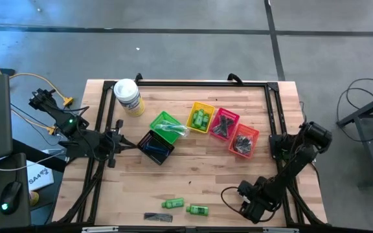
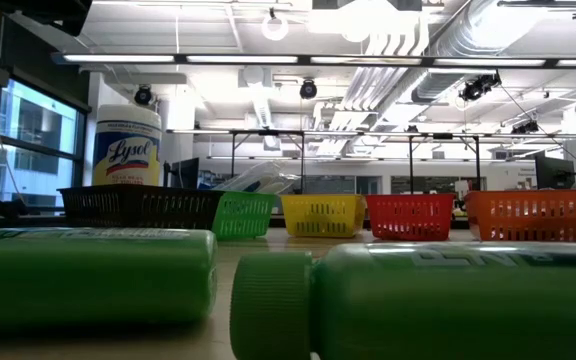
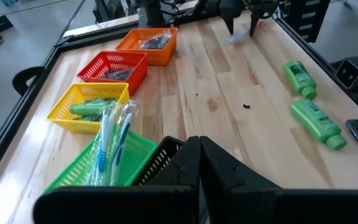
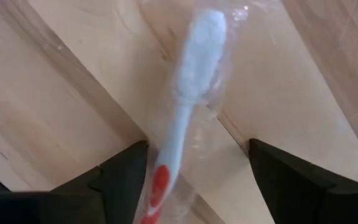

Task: Pick & Place Travel size toiletries
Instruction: Put the orange toothbrush into the green bin

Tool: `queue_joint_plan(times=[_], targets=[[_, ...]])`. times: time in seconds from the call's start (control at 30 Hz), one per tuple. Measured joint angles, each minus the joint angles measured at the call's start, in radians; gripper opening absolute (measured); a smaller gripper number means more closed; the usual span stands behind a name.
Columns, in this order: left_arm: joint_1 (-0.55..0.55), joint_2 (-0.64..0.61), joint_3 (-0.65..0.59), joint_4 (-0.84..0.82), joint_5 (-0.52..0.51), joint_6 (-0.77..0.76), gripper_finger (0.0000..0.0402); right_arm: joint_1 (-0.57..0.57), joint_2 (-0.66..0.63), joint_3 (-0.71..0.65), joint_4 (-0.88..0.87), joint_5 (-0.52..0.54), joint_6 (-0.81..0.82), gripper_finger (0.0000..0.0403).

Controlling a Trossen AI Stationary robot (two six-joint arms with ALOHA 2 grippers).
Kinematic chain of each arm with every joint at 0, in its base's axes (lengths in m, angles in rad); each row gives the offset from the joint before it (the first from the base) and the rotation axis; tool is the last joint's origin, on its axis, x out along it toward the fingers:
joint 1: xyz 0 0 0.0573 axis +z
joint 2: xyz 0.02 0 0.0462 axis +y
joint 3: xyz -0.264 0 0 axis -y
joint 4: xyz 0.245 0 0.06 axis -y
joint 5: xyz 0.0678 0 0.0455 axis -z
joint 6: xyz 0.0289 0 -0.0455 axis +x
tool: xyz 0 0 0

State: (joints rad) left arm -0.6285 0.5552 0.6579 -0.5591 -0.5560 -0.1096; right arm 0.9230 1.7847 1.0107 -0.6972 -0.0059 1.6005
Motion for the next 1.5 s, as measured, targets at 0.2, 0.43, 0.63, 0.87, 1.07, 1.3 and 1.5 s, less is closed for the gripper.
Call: queue_joint_plan(times=[0.2,0.43,0.63,0.87,1.07,1.3,1.5], targets=[[0.000,0.000,0.000,0.000,0.000,0.000,0.0000,0.000,0.043,0.003,-0.010,0.002,-0.004,0.0244],[0.000,0.000,0.000,-0.009,0.000,0.000,0.0000,0.001,0.047,0.001,-0.030,0.040,-0.036,0.0128],[0.000,-0.003,0.000,-0.013,0.001,-0.009,0.0000,-0.007,0.026,-0.002,-0.032,0.088,-0.109,0.0016],[0.000,-0.011,0.000,-0.016,0.001,-0.026,0.0000,-0.069,-0.063,-0.005,-0.110,0.163,-0.178,0.0014],[0.000,-0.011,0.000,-0.020,0.001,-0.023,0.0000,-0.207,-0.082,0.083,-0.229,0.177,-0.418,0.0016],[0.000,-0.013,0.015,-0.018,0.001,0.028,0.0000,-0.429,-0.083,0.296,-0.259,0.276,-0.872,0.0012],[0.000,-0.032,0.017,-0.009,0.001,0.060,0.0000,-0.643,-0.056,0.457,-0.240,0.322,-1.159,0.0013]])
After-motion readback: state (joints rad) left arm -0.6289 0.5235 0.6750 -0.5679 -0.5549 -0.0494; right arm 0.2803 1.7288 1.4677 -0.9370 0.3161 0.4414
